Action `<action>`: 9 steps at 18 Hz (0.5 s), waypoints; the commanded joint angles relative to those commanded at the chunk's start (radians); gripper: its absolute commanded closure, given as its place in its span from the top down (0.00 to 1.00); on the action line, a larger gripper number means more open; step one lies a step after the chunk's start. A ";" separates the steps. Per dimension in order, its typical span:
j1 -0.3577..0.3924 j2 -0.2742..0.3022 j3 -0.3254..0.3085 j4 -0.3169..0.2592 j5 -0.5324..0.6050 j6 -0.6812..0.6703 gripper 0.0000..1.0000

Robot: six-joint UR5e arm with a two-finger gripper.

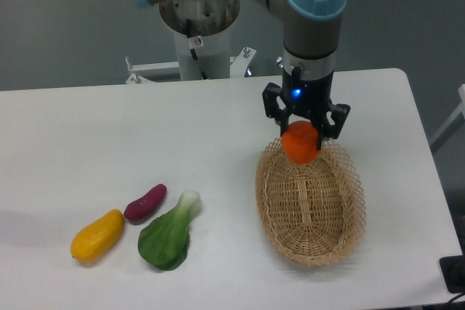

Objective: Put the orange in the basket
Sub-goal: 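Hold the orange in the gripper above the basket rim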

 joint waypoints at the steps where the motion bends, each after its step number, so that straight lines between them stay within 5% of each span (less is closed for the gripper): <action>1: 0.000 0.000 0.000 0.000 0.000 0.002 0.49; 9: 0.014 0.000 -0.002 0.003 0.000 0.024 0.49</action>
